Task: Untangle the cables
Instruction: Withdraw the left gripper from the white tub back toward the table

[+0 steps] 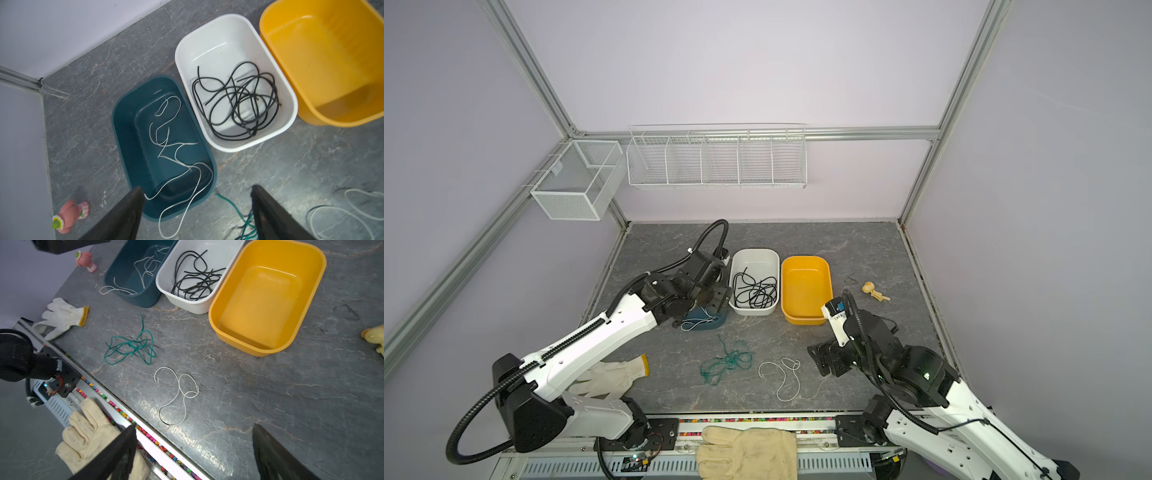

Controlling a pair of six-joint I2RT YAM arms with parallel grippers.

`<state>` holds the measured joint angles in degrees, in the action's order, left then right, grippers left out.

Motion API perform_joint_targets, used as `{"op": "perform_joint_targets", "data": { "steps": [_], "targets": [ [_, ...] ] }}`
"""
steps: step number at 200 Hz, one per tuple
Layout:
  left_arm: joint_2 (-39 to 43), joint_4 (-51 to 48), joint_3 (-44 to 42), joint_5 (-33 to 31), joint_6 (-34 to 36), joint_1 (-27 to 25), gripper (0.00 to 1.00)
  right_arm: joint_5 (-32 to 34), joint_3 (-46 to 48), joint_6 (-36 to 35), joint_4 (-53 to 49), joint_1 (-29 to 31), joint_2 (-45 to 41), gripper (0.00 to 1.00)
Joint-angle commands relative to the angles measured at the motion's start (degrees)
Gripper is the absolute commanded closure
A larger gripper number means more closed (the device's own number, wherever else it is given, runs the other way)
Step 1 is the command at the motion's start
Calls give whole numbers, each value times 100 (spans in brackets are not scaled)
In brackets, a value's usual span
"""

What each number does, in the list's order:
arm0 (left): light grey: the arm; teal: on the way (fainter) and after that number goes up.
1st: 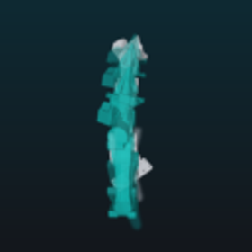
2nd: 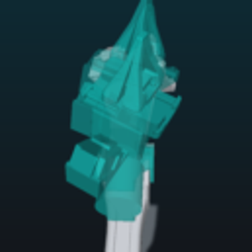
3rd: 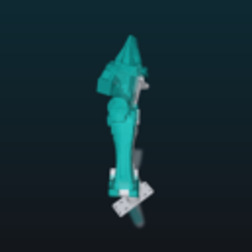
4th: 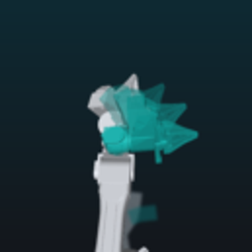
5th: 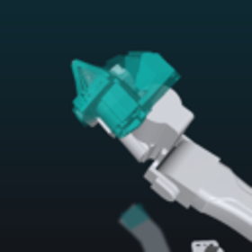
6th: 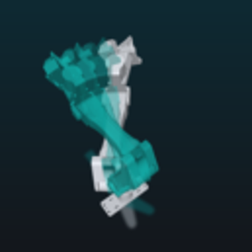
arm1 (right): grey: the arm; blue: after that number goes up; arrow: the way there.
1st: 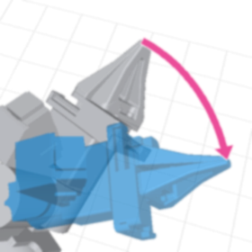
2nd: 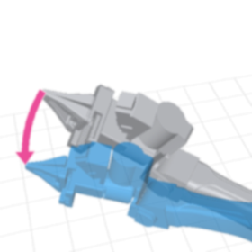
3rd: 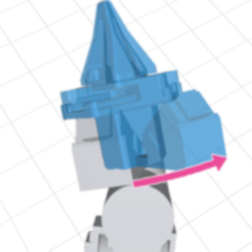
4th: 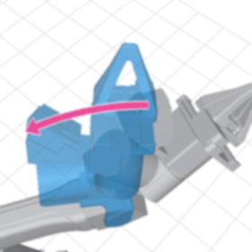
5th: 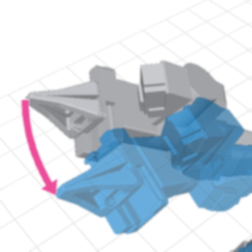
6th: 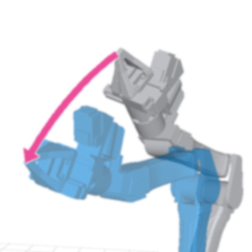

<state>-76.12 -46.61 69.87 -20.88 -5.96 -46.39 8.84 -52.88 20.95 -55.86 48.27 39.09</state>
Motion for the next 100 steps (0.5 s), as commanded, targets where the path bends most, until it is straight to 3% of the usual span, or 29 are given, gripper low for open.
{"op": "perform_joint_targets", "data": {
  "steps": [1, 22, 50, 100],
  "targets": [
    [472, 642, -667, -196, 130, 21, 5, 452, -229, 443, -299, 39, 279, 12],
    [858, 1113, -1274, -442, 150, 16, 0, 284, 93, 926, -70, 33, 414, 12],
    [1197, 1632, -1871, -793, 248, 16, 1, 122, 527, 1363, 57, 33, 616, 12],
    [1642, 2065, -2456, -1170, 456, 18, 1, -77, 744, 1690, 370, 35, 1148, 12]
  ]
}}
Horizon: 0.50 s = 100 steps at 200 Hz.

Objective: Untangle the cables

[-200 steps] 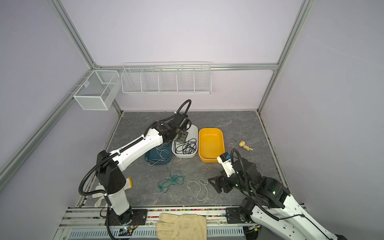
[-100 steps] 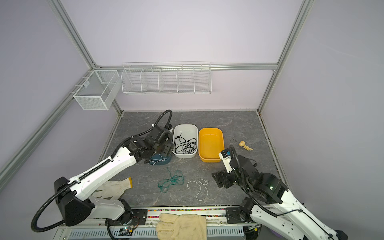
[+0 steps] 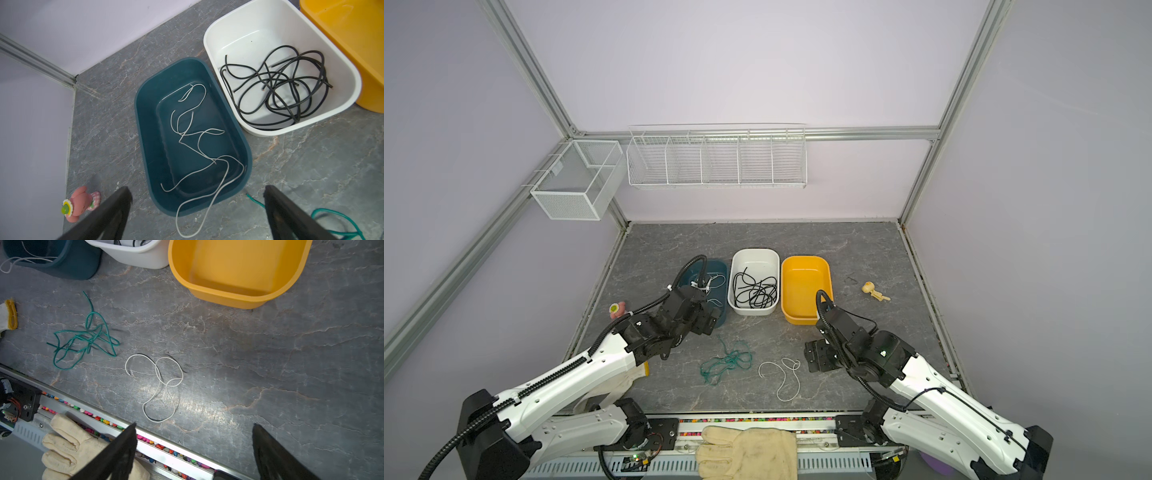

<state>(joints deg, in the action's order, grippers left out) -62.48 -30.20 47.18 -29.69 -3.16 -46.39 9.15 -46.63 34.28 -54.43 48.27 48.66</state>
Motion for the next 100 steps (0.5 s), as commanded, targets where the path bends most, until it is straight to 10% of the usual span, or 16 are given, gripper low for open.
{"op": "perform_joint_targets", "data": {
  "steps": [1, 100],
  "targets": [
    [292, 434, -198, -290, 180, 17, 1, -107, 119, 358, 226, 34, 198, 12],
    [1135, 1019, -815, -581, 345, -18, 1, 410, 267, 378, 212, 156, 551, 12]
  ]
}}
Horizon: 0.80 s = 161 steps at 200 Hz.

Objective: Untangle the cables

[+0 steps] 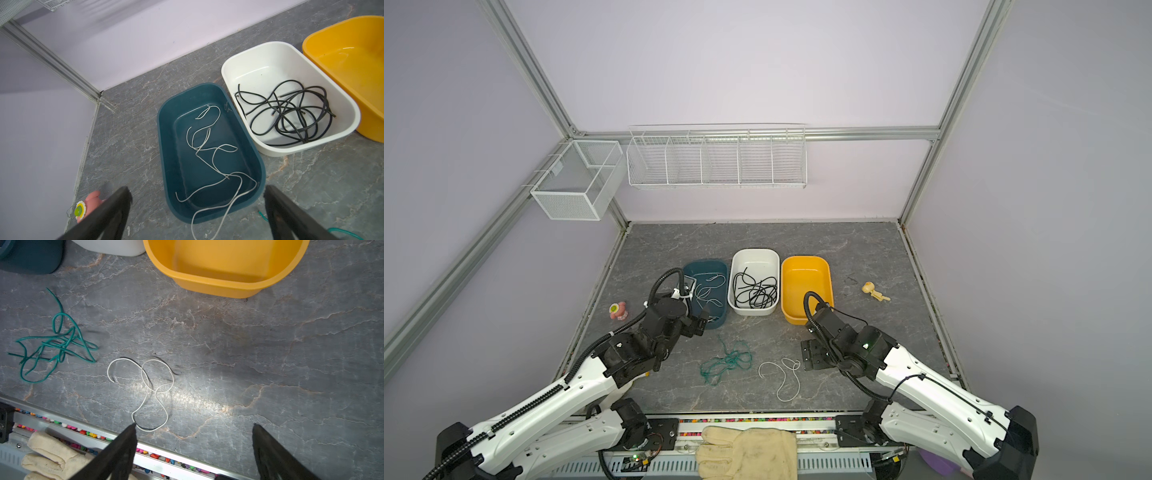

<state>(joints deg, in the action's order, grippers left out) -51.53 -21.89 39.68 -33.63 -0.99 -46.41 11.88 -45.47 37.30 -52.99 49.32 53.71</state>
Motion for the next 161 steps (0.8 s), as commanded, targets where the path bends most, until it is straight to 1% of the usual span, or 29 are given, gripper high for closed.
{"op": "perform_joint_targets", "data": {
  "steps": [1, 23, 60, 102, 131, 161],
  "targets": [
    [43, 187, -66, -192, 127, -16, 1, 134, 156, 67, 69, 51, 44, 12],
    [-27, 172, -52, -253, 168, -12, 1, 90, 207, 26, 120, 70, 79, 12],
    [-111, 159, -48, -281, 266, -22, 1, -189, 427, -98, 366, 95, 86, 11],
    [-16, 181, -65, -371, 313, -21, 1, -377, 580, -138, 585, 186, 232, 4],
    [27, 186, -84, -374, 327, -19, 1, -408, 607, -58, 699, 456, 306, 0],
    [55, 191, -83, -388, 352, -22, 1, -488, 672, 18, 979, 724, 517, 6]
  ]
}}
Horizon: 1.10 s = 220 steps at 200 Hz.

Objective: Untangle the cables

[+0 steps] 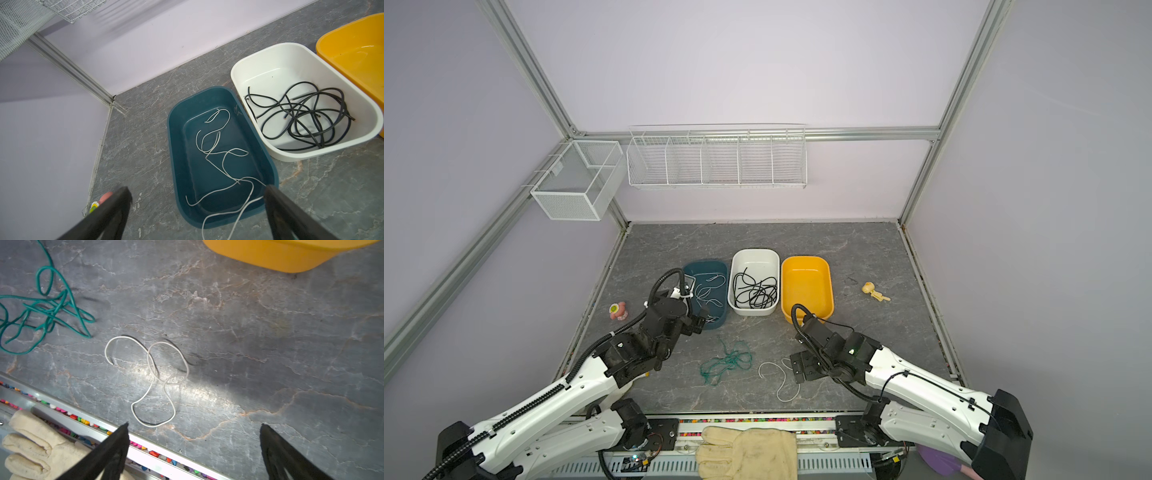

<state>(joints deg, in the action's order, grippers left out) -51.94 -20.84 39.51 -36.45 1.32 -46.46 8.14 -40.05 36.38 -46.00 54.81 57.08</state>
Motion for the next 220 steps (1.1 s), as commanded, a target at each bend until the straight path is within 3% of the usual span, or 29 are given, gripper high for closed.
{"op": "perform_joint_targets", "data": {
  "steps": [1, 55, 99, 126, 220],
  "targets": [
    [97, 87, -66, -107, 121, -19, 1, -117, 130, 112, 287, 182, 189, 6],
    [183, 87, -97, -135, 164, -13, 1, -130, -70, 77, 565, 484, 761, 15],
    [275, 52, -143, -10, 293, -35, 1, -374, -101, -17, 883, 496, 1213, 36],
    [384, 74, -254, 369, 467, -72, 1, -392, -108, -17, 926, 497, 1446, 42],
    [601, -124, -493, 1220, 1277, -401, 1, -405, -71, -95, 979, 497, 1730, 52]
  ]
}}
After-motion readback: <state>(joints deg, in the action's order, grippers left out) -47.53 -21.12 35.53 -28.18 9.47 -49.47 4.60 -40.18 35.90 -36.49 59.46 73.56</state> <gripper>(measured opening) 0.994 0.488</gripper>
